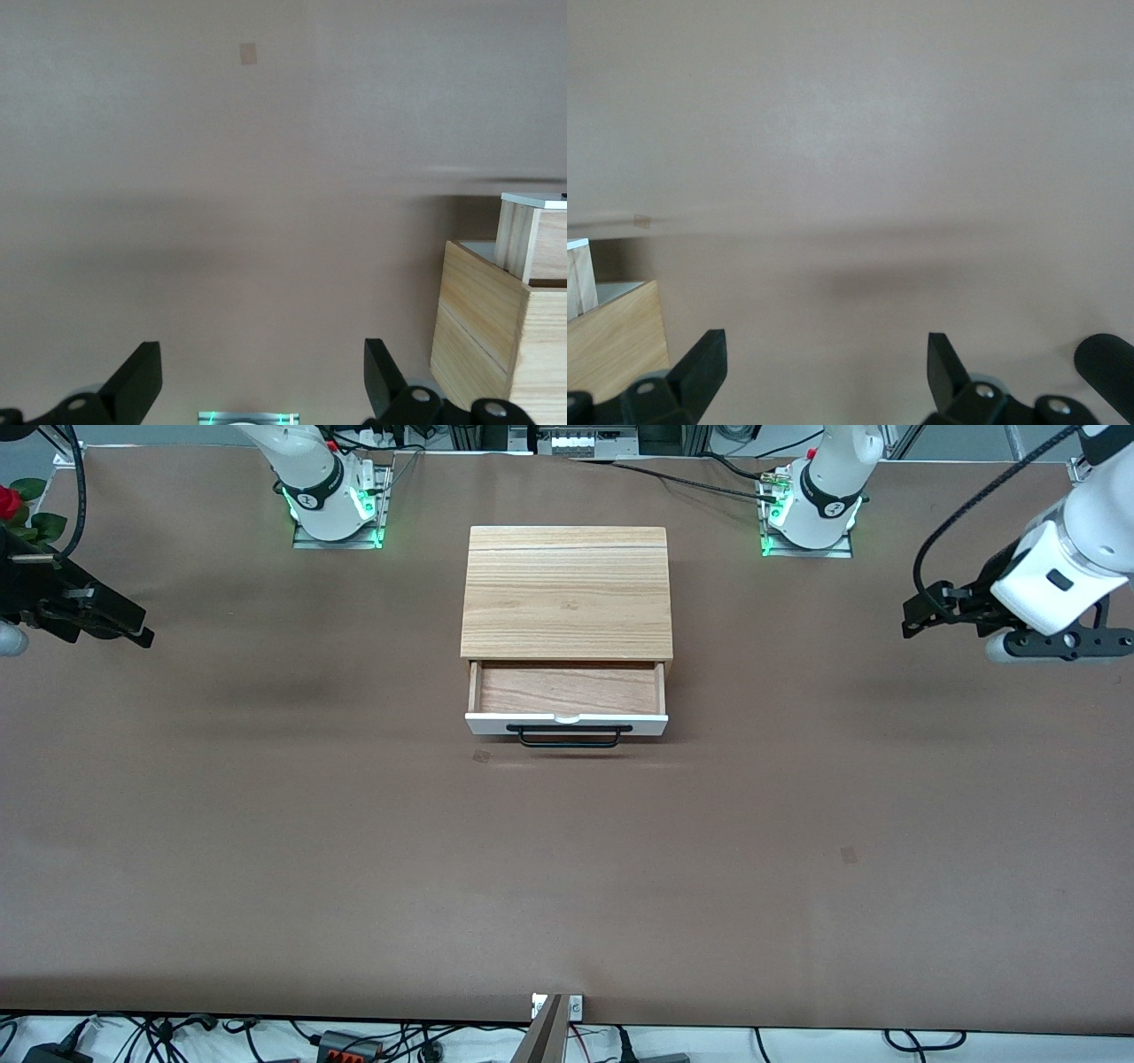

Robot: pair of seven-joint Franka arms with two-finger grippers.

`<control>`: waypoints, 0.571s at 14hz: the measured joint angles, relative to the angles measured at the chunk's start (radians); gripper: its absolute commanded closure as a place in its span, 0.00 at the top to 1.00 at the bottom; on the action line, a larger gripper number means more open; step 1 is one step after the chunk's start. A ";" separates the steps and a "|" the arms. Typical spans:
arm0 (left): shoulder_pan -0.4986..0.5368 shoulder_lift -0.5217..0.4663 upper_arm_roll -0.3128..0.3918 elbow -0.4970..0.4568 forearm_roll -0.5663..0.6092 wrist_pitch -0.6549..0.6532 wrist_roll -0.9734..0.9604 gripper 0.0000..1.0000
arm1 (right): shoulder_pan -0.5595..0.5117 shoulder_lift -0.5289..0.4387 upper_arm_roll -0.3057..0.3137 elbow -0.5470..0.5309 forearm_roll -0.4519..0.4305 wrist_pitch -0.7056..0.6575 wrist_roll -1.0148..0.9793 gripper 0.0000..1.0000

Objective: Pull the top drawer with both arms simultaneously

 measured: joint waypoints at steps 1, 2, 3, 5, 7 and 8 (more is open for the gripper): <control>0.000 -0.024 0.000 -0.032 0.000 0.020 0.000 1.00 | 0.002 0.000 0.000 0.000 0.000 0.000 0.000 1.00; 0.000 -0.039 0.000 -0.051 0.000 0.034 0.000 1.00 | 0.004 0.000 0.000 0.000 0.000 -0.001 0.000 1.00; 0.000 -0.046 0.001 -0.060 0.000 0.042 0.000 1.00 | 0.007 0.000 0.000 0.000 0.000 -0.001 0.000 1.00; 0.000 -0.044 0.003 -0.060 0.000 0.052 0.000 1.00 | 0.010 0.000 0.000 0.001 0.000 -0.002 0.000 1.00; 0.001 -0.038 0.004 -0.057 0.000 0.060 0.000 1.00 | 0.010 0.000 0.000 0.001 0.000 -0.002 0.000 1.00; 0.001 -0.034 0.005 -0.055 0.000 0.061 0.000 1.00 | 0.010 0.000 -0.001 0.001 0.000 -0.002 0.000 1.00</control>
